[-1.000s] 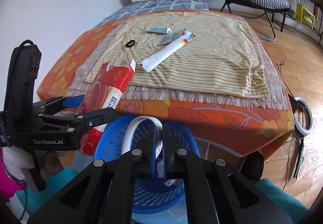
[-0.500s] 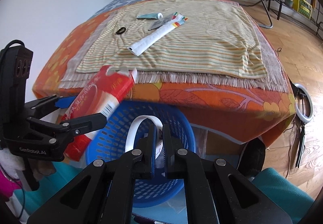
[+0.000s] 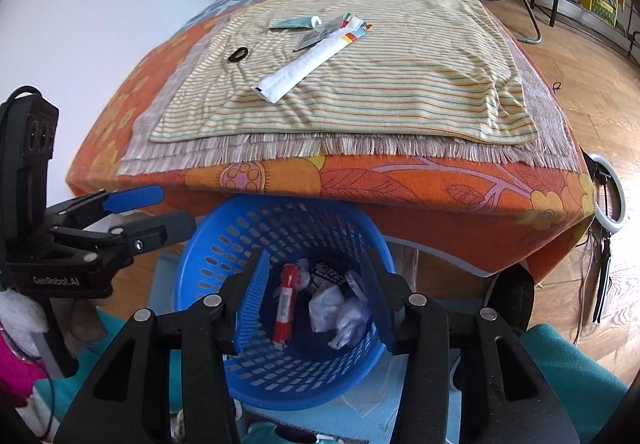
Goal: Collect trash
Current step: 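Open both tools to drop the red box and white band into the basket, then move the left tool to the black hair tie while the right tool reaches the long white strip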
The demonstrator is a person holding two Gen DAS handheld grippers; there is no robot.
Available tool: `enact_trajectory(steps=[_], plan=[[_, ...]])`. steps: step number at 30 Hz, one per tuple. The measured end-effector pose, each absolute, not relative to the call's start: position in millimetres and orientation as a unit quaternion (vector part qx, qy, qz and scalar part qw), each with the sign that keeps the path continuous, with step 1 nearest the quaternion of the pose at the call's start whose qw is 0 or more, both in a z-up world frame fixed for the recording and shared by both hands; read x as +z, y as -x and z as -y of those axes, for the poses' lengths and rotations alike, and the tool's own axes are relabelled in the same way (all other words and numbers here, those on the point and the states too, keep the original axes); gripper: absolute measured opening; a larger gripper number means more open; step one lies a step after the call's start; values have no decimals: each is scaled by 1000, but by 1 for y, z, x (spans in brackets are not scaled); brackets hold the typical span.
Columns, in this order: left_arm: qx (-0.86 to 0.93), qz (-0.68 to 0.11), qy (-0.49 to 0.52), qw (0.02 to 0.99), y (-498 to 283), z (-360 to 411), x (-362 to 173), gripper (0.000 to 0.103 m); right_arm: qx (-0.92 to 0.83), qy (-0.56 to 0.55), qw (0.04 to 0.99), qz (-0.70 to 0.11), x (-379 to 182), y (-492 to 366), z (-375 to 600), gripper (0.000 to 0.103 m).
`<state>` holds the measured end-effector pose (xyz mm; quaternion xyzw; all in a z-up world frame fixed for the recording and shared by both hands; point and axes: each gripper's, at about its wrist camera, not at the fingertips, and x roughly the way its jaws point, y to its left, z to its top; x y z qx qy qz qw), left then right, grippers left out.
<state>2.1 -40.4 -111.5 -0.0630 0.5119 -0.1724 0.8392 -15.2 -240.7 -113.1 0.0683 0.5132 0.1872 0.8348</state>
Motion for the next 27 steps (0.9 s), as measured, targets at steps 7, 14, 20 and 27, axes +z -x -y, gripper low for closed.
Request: enact_trajectory(steps=[7,14,20,27], plan=[[-158,-486,69,857,-29,28,-87,91,184,-88,834,-513,-104,3,244,59],[-137,-454,55,879,-78,10,-62,91,185,-89,837,-507,-80,-30,238,64],[-109,-460,67,879,-129,-10,-64,91,193,-75,845,-493,-61,-74,223,66],[-79,-480,80,870,-179,-34,-85,89,193,-71,838,-505,-66,-140,206,66]])
